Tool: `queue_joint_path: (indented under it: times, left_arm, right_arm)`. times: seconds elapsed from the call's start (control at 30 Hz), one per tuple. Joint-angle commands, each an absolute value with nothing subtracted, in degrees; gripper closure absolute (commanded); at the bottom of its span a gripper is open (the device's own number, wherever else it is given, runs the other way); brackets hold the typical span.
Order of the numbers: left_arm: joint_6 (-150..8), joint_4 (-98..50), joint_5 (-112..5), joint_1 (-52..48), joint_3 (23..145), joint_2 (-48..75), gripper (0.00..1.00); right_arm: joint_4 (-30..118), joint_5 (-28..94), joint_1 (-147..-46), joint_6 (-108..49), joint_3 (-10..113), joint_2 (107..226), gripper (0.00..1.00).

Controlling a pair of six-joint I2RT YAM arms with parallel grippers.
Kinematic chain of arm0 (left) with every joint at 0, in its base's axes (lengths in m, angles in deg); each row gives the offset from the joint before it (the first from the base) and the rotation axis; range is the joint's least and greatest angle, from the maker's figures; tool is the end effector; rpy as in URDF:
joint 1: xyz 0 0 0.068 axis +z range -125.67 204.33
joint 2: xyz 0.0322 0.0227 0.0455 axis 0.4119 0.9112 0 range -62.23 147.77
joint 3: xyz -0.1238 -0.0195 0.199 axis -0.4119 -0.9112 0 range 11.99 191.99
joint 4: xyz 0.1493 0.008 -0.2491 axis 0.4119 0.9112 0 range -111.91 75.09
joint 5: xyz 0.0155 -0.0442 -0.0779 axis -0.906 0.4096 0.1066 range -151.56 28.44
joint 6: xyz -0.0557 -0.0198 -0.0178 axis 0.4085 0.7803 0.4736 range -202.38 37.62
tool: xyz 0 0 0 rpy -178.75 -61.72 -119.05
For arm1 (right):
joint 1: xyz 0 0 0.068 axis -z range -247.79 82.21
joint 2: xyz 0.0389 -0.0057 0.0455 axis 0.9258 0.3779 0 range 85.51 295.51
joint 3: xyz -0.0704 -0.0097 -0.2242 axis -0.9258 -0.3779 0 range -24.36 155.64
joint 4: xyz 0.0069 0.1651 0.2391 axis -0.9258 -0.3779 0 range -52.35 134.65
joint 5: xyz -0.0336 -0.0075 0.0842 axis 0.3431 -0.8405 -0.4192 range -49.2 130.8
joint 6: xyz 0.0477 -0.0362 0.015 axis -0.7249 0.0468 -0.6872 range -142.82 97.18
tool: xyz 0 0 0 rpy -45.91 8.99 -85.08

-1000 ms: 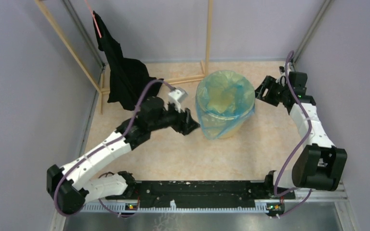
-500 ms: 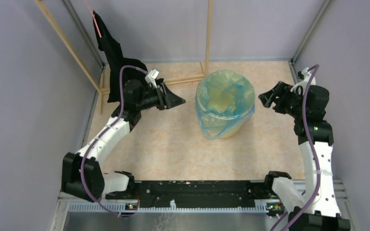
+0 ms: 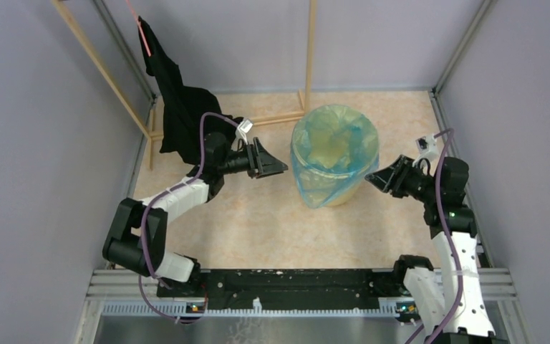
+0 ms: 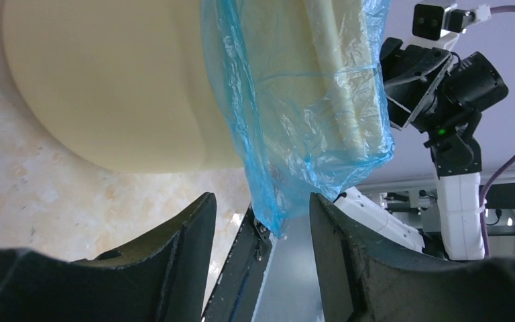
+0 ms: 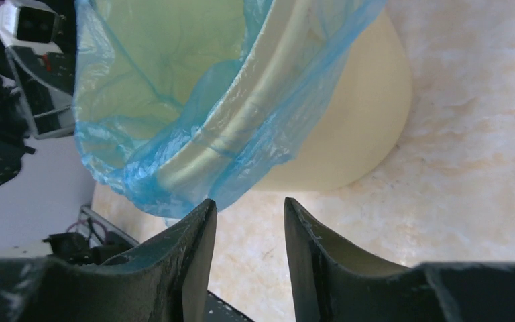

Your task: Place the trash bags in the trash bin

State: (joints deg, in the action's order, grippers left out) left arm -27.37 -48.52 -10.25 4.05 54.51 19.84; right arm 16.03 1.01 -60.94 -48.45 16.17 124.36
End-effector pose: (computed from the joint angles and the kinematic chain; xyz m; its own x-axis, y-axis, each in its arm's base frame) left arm 0.3068 -0.1520 0.1838 -0.8824 -0.2201 -0.4159 0.3615 0.2487 -0.8986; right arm 0.2188 0.0036 0.2730 -0.6109 0.4083 -0.6783 -0.2334 0.7258 0.6471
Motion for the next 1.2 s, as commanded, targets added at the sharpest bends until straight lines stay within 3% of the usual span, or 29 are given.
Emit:
queue_joint_path:
  times: [0.0,0.2,0.3,0.5,0.73,0.87,1.1,1.17]
  left_arm:
    - [-22.9,-59.5,-8.8,1.9,54.4,23.4,0.41]
    - [-21.0,-62.8,-9.8,-0.2,57.1,28.3,0.44]
    - [-20.0,-63.8,-10.3,-0.5,58.0,30.4,0.48]
    - [-18.9,-65.5,-10.8,-0.6,58.2,32.6,0.51]
    - [-16.5,-68.3,-10.4,-0.5,59.7,34.9,0.55]
    - [-14.1,-71.6,-10.6,-0.5,59.8,36.9,0.66]
    - [-13.9,-71.9,-11.2,-0.5,58.3,38.7,0.97]
    - [-14.4,-71.0,-11.5,-0.5,57.7,38.8,1.0]
  right_arm:
    - [27.8,-5.1,-61.5,-53.4,14.2,126.8,0.58]
    - [32.3,-4.6,-61.5,-54.5,12.4,128.8,0.59]
    - [34.2,-4.0,-61.5,-54.9,10.7,130.0,0.67]
    - [35.8,-3.0,-61.5,-54.9,6.9,132.1,0.95]
    - [36.0,-2.1,-61.5,-54.7,4.4,132.1,1.0]
    - [34.7,0.2,-61.5,-53.4,4.8,132.8,1.0]
    - [33.1,5.2,-61.5,-53.2,5.2,135.2,1.0]
    - [34.6,4.9,-61.5,-53.9,4.5,136.1,1.0]
